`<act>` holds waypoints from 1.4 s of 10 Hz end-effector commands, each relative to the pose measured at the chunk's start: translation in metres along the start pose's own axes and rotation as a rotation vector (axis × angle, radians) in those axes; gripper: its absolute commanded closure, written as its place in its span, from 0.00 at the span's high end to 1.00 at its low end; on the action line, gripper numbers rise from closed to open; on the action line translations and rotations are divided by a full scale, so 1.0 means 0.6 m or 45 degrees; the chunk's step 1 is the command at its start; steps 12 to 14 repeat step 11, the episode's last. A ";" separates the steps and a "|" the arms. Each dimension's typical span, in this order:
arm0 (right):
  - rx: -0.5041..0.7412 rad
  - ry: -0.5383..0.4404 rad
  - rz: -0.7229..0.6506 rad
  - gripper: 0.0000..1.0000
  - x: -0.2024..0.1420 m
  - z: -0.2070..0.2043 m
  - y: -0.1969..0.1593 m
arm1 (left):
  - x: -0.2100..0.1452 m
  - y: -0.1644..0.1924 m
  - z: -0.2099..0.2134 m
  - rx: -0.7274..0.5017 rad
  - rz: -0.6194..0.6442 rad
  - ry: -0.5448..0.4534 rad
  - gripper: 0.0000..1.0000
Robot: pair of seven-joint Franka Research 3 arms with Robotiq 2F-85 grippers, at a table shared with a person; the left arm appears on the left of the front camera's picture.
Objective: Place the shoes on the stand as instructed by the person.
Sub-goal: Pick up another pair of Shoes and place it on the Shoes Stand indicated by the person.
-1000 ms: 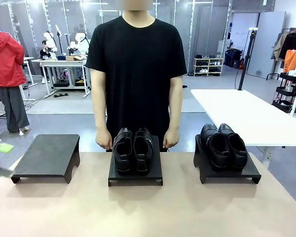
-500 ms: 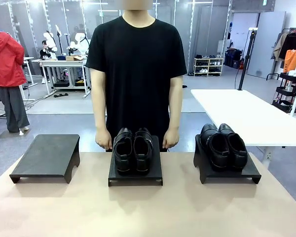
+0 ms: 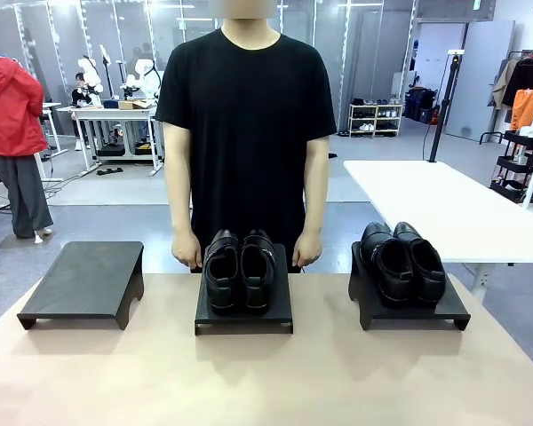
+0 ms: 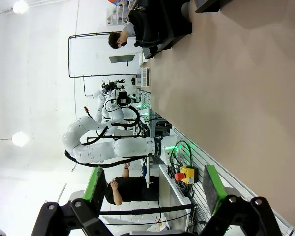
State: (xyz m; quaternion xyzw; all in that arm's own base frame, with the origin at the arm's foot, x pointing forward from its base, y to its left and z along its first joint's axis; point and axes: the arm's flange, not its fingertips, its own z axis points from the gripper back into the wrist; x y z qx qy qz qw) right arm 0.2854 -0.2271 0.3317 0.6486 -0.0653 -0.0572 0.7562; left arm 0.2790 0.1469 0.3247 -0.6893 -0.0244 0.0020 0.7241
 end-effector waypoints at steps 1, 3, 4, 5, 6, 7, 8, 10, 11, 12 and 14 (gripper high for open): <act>-0.021 0.004 0.005 1.00 -0.007 -0.003 0.002 | -0.008 -0.015 -0.004 0.019 -0.031 -0.005 1.00; -0.021 0.004 0.005 1.00 -0.007 -0.003 0.002 | -0.008 -0.015 -0.004 0.019 -0.031 -0.005 1.00; -0.021 0.004 0.005 1.00 -0.007 -0.003 0.002 | -0.008 -0.015 -0.004 0.019 -0.031 -0.005 1.00; -0.021 0.004 0.005 1.00 -0.007 -0.003 0.002 | -0.008 -0.015 -0.004 0.019 -0.031 -0.005 1.00; -0.021 0.004 0.005 1.00 -0.007 -0.003 0.002 | -0.008 -0.015 -0.004 0.019 -0.031 -0.005 1.00; -0.021 0.004 0.005 1.00 -0.007 -0.003 0.002 | -0.008 -0.015 -0.004 0.019 -0.031 -0.005 1.00; -0.021 0.004 0.005 1.00 -0.007 -0.003 0.002 | -0.008 -0.015 -0.004 0.019 -0.031 -0.005 1.00; -0.021 0.004 0.005 1.00 -0.007 -0.003 0.002 | -0.008 -0.015 -0.004 0.019 -0.031 -0.005 1.00; -0.021 0.004 0.005 1.00 -0.007 -0.003 0.002 | -0.008 -0.015 -0.004 0.019 -0.031 -0.005 1.00; -0.021 0.004 0.005 1.00 -0.007 -0.003 0.002 | -0.008 -0.015 -0.004 0.019 -0.031 -0.005 1.00; -0.021 0.004 0.005 1.00 -0.007 -0.003 0.002 | -0.008 -0.015 -0.004 0.019 -0.031 -0.005 1.00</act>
